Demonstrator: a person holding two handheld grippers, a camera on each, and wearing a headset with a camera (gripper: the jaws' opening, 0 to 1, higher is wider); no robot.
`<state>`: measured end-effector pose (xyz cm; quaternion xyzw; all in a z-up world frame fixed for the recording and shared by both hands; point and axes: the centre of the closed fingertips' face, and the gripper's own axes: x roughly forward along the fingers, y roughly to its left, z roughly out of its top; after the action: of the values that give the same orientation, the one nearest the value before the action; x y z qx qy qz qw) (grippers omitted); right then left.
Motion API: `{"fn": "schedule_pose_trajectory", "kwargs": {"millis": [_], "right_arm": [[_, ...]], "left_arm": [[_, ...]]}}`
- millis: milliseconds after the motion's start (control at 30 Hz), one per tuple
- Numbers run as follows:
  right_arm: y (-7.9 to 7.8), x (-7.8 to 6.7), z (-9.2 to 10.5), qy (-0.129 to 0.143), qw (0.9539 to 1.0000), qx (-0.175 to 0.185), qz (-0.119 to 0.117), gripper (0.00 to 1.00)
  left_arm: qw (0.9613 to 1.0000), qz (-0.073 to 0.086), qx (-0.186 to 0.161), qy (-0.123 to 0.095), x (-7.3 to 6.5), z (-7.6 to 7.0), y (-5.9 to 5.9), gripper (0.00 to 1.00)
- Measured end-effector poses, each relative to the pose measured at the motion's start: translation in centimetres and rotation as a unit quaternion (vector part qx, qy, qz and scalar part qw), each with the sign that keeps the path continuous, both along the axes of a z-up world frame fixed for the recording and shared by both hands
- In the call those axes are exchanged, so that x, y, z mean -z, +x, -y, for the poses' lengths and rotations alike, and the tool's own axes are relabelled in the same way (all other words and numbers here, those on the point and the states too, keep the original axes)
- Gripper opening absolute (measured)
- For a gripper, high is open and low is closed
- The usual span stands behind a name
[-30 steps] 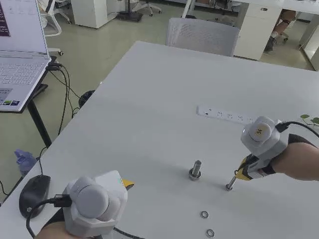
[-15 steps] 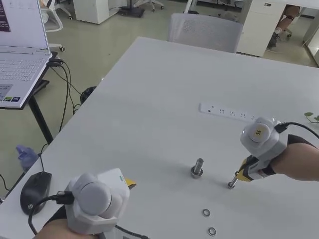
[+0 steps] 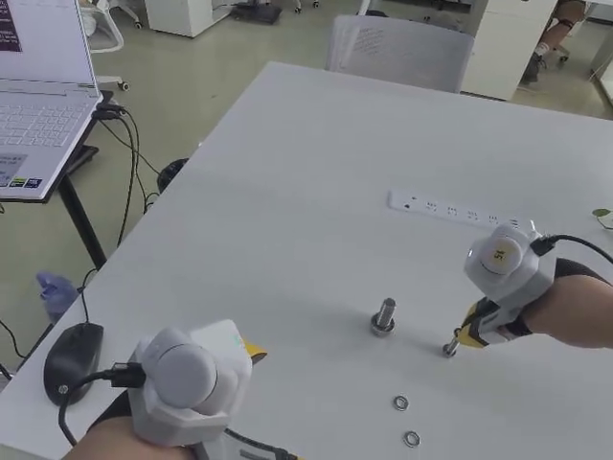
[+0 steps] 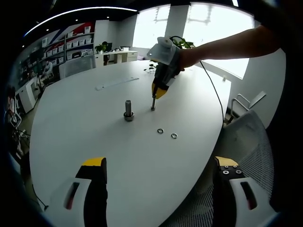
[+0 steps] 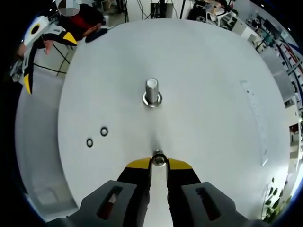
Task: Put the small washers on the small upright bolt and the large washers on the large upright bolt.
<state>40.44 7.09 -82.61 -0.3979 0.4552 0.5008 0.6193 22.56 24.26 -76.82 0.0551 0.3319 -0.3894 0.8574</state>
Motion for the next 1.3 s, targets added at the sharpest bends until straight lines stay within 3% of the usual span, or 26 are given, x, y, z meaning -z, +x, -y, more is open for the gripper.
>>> {"fn": "schedule_pose_trajectory", "kwargs": {"millis": [567, 1300], "right_arm": [[-0.6, 1.7, -0.3, -0.014, 0.9998, -0.013, -0.003, 0.13], [0.3, 3.8, 0.4, -0.024, 0.9995, -0.02, 0.003, 0.13]], "left_arm": [[0.9999, -0.012, 0.001, -0.009, 0.2, 0.2, 0.0, 0.9], [0.9997, -0.025, -0.001, -0.005, 0.8, 0.0, -0.6, 0.87]]}}
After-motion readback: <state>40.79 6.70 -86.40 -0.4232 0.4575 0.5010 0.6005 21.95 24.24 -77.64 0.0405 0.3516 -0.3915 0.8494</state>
